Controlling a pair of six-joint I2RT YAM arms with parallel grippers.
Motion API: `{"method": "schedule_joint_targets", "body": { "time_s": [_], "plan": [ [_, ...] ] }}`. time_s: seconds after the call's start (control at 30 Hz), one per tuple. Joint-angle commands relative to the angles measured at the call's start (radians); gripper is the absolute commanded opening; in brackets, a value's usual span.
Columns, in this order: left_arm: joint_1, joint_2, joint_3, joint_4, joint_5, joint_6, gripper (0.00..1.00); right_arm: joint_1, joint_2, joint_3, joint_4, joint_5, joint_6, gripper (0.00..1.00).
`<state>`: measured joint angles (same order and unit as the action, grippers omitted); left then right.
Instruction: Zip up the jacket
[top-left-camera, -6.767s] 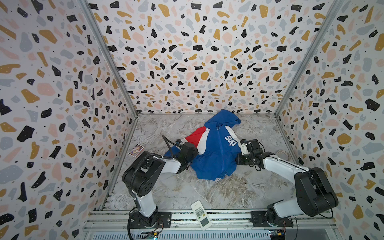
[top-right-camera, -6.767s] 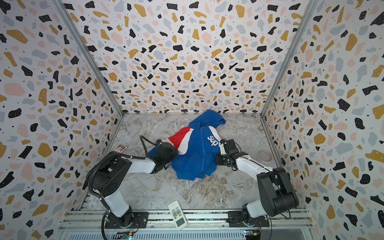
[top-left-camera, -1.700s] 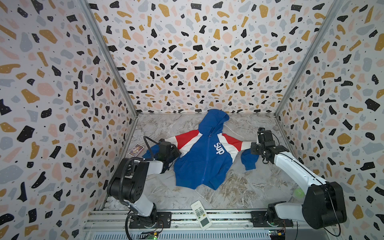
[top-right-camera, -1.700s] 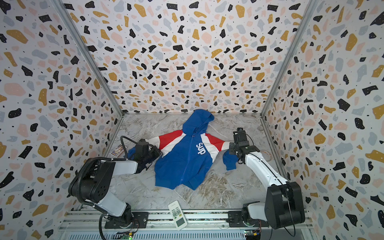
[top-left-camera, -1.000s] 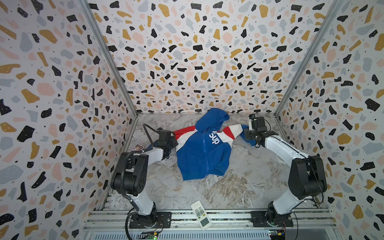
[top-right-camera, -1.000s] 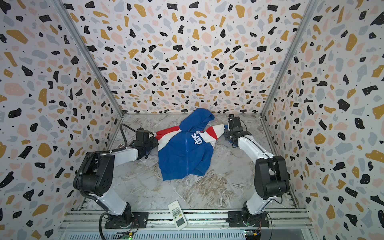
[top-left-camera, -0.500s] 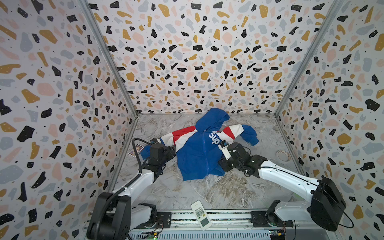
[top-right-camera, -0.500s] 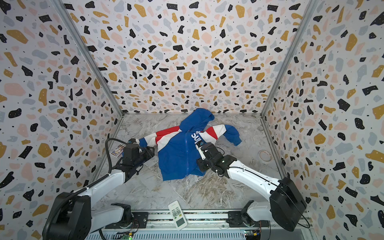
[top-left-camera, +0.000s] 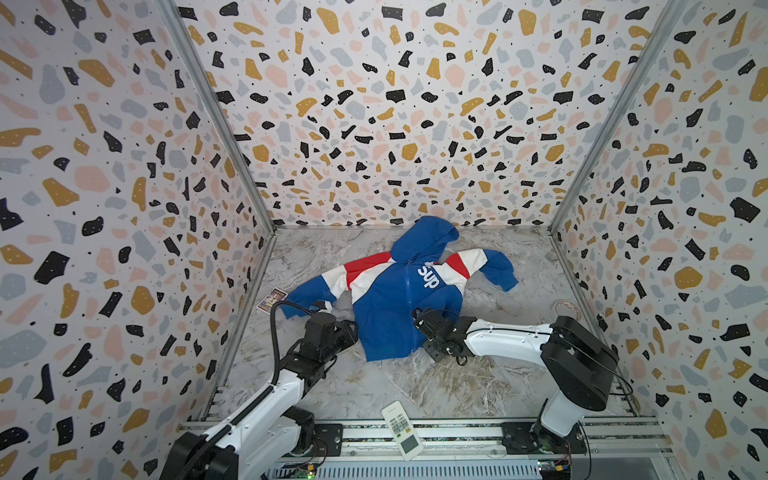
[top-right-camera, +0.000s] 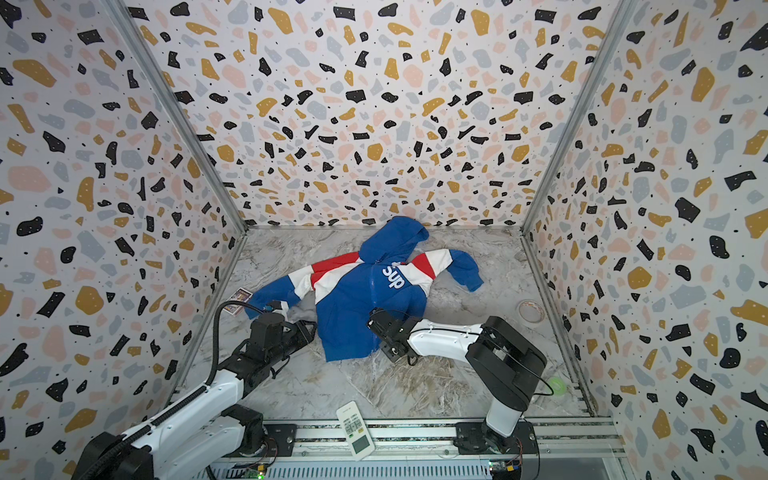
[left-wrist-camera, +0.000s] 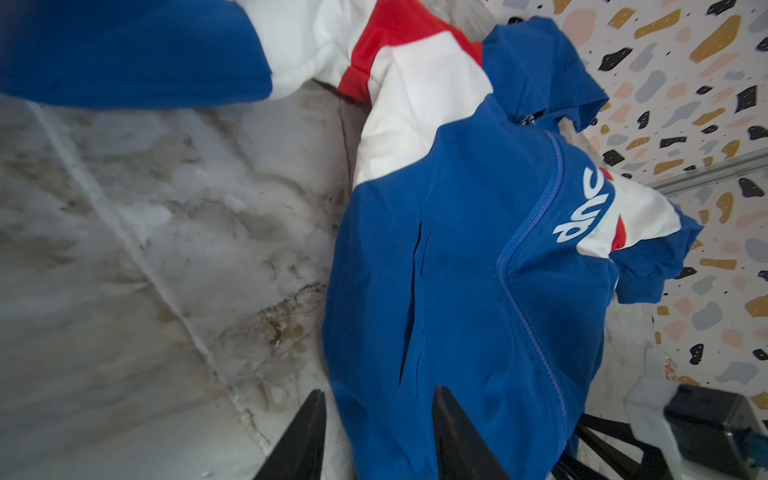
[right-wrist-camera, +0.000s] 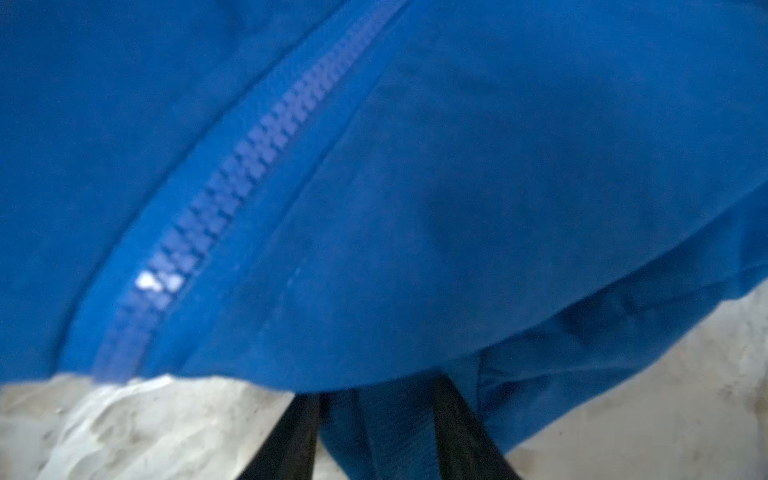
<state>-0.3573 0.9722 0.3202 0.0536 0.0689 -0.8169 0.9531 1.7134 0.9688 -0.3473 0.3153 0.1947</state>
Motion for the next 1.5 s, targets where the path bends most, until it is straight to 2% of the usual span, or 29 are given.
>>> {"method": "schedule_joint_targets", "body": {
  "time_s": [0.0, 0.1, 0.13, 0.23, 0.3, 0.33, 0.47, 0.73, 0.9, 1.0, 1.23, 1.47],
  "plan": [
    [-0.046, 0.074, 0.008, 0.051, -0.012, -0.010, 0.46, 0.001, 0.000, 0.019, -0.055, 0.062, 0.012, 0.28],
    [-0.089, 0.177, 0.030, 0.104, -0.033, -0.013, 0.46, 0.000, -0.029, 0.006, -0.052, 0.061, 0.030, 0.13],
    [-0.099, 0.217, 0.035, 0.129, -0.035, -0.014, 0.43, -0.001, -0.041, 0.000, -0.053, 0.061, 0.038, 0.10],
    [-0.115, 0.330, 0.050, 0.192, -0.025, -0.024, 0.22, -0.008, -0.086, -0.029, -0.058, 0.046, 0.067, 0.07],
    [-0.127, 0.403, 0.061, 0.257, -0.002, -0.031, 0.05, -0.017, -0.125, -0.065, -0.042, 0.020, 0.083, 0.13],
    [-0.136, 0.439, 0.068, 0.278, 0.004, -0.035, 0.00, -0.025, -0.145, -0.088, -0.029, -0.003, 0.095, 0.14],
    [-0.157, 0.505, 0.084, 0.317, 0.012, -0.046, 0.00, -0.071, -0.233, -0.180, 0.012, -0.090, 0.128, 0.25],
    [-0.157, 0.452, 0.089, 0.255, -0.018, -0.027, 0.00, -0.088, -0.356, -0.219, -0.012, -0.122, 0.113, 0.33],
    [-0.157, 0.456, 0.079, 0.261, -0.007, -0.029, 0.00, -0.064, -0.296, -0.185, -0.006, -0.110, 0.072, 0.36],
    [-0.157, 0.457, 0.074, 0.266, -0.003, -0.031, 0.00, -0.045, -0.232, -0.154, 0.002, -0.086, 0.064, 0.42],
    [-0.157, 0.444, 0.072, 0.251, -0.001, -0.018, 0.00, -0.044, -0.127, -0.091, 0.005, -0.035, 0.045, 0.40],
    [-0.157, 0.439, 0.070, 0.229, -0.009, 0.002, 0.00, -0.074, -0.142, -0.091, 0.014, -0.048, 0.031, 0.40]
  ]
}}
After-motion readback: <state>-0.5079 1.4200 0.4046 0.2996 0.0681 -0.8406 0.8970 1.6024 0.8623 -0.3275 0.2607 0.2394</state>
